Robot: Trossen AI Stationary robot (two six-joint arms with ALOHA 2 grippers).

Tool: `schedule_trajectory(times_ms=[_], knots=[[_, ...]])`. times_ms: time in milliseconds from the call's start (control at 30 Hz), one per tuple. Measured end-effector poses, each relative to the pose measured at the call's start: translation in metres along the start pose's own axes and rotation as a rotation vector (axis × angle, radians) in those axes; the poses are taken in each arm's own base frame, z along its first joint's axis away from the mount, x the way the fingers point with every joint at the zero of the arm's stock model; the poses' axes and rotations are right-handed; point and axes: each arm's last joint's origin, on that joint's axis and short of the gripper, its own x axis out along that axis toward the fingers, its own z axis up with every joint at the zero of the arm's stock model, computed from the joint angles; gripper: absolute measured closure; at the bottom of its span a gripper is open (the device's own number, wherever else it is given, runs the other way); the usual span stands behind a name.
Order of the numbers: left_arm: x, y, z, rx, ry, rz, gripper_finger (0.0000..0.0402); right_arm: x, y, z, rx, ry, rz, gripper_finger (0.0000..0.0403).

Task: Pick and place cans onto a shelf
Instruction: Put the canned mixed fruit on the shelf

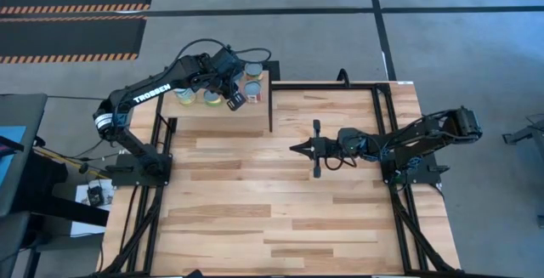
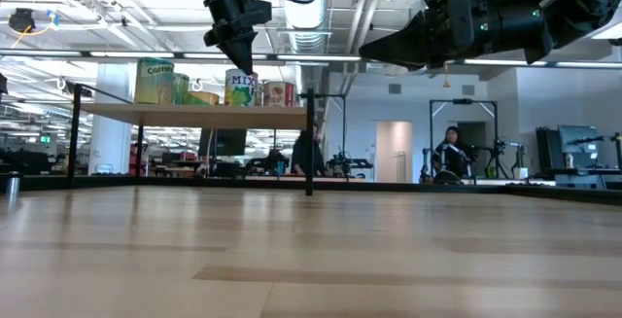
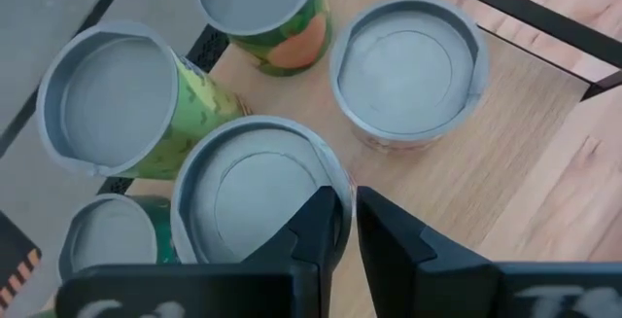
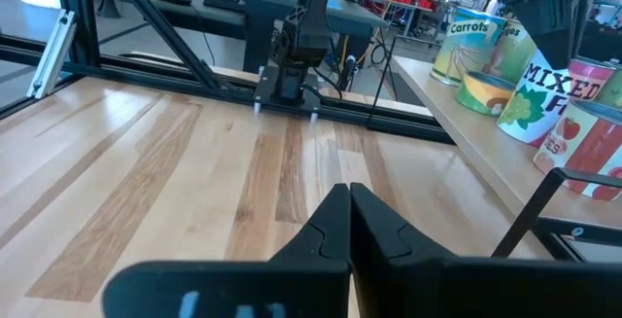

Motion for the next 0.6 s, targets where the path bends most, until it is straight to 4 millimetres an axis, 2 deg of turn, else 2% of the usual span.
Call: schedule_trajectory(times_ms=[600], knots=[[-0.0004, -0.0017, 0.0002, 0.036, -0.004, -0.021, 0.0362, 0.0, -0.0001, -0.0001, 0.0, 0.0, 0.0, 0.0386]])
